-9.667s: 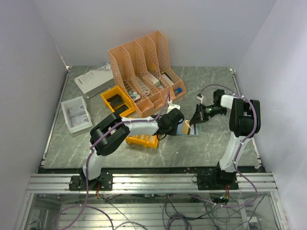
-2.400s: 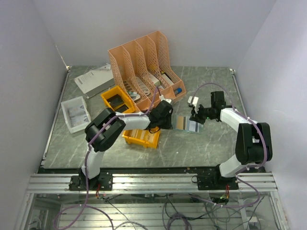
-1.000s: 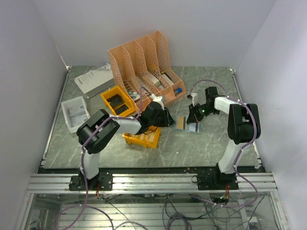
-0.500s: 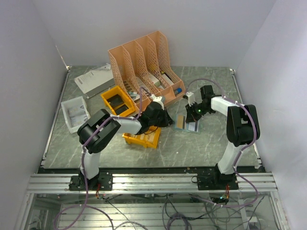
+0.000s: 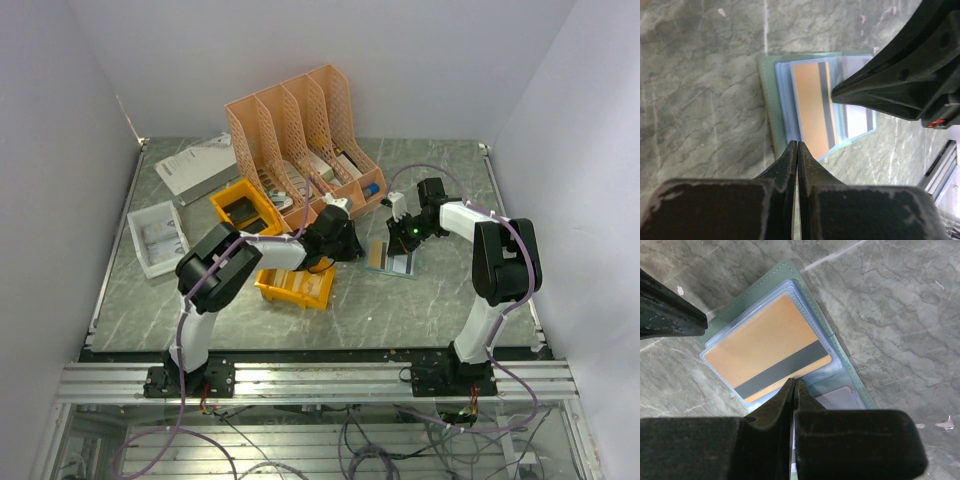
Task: Put the credit cards into the card holder
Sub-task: Turn over the card slot in the card holder.
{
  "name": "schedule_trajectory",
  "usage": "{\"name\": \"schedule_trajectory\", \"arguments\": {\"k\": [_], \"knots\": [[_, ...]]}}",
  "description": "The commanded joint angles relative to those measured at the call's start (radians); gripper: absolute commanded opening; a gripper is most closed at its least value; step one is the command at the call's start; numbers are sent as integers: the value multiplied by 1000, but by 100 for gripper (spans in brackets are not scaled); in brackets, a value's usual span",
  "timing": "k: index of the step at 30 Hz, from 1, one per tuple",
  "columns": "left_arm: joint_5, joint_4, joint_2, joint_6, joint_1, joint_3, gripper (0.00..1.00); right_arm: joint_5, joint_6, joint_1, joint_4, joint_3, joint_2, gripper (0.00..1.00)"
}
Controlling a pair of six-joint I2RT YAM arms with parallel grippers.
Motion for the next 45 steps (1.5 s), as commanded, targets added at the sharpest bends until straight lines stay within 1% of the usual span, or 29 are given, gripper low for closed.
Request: {"name": "schedule_trajectory", "arguments": {"k": [1,8,19,23,29,35,39,45], "knots": [[-53,-97,21,57,-2,56,7,58,-12,0,12,2,15,0],[-7,-93,52,63,-8,81,7,58,-12,1,10,3,14,0],[1,-106,60,69,-23,98,7,54,-11,1,8,5,16,0],[-14,-117,50,73,-26,99,7,54,-10,1,8,2,16,0],[-90,-149,9,77,-30,77,7,54,-12,1,7,4,20,0],[-106,-157,-10,83,-34,73,7,53,-12,1,5,5,22,0],[-98,-132,-19,86,-37,66,7,53,-10,1,7,5,22,0],[-82,-152,7,95,-46,97,7,54,-12,1,4,6,24,0]]}}
